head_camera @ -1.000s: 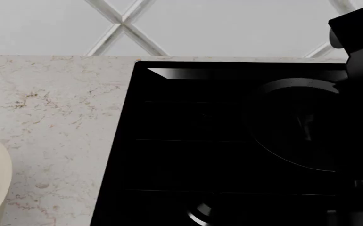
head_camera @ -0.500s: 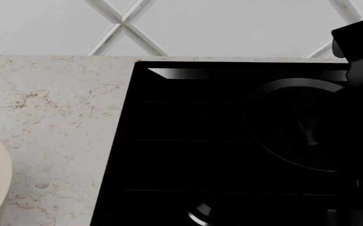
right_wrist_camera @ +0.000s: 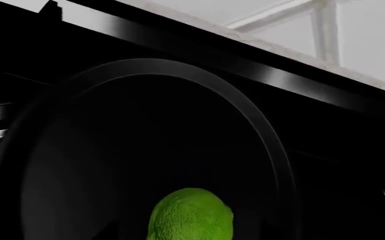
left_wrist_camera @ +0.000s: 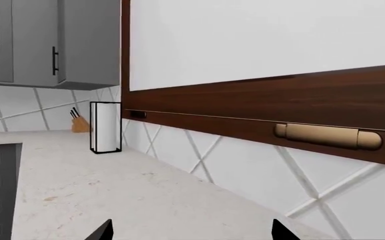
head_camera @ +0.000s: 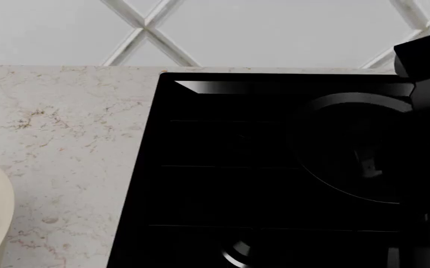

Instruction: Pick the lime from the pan and place it in the bowl.

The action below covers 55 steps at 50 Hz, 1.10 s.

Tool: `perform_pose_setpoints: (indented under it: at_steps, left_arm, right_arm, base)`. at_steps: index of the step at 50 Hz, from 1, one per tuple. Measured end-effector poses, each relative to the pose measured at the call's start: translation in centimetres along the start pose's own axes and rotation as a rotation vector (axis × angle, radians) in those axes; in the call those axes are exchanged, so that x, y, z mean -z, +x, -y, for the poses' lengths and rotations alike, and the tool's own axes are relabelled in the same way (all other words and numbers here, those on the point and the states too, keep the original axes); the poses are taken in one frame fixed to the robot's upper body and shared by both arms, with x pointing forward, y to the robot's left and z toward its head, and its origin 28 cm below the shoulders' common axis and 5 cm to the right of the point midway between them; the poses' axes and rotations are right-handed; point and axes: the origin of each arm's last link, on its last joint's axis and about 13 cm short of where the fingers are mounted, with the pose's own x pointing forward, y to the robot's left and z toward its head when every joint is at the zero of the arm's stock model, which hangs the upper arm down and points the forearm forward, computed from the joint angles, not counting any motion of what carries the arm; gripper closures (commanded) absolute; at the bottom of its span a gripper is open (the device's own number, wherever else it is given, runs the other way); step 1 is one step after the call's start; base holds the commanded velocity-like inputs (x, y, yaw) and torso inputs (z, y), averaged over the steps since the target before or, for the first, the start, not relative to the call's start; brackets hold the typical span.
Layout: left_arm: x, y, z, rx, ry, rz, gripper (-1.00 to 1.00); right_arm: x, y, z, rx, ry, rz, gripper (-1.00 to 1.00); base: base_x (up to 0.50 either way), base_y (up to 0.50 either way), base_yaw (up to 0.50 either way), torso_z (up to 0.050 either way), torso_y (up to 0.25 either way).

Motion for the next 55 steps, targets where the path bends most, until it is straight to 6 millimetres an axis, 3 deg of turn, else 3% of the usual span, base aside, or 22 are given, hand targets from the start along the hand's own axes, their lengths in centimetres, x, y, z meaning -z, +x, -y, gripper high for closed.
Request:
perform_pose_setpoints:
  at_steps: [55]
  left_arm:
    - [0.4,0.1,0.9,0.012,0.019,-0.007,-1.0]
  right_arm:
    - [1.4,2.4,0.1,-0.019,0.037,-0.031,-1.0]
  base:
    - [0.0,0.0,0.0,0.0,0.0]
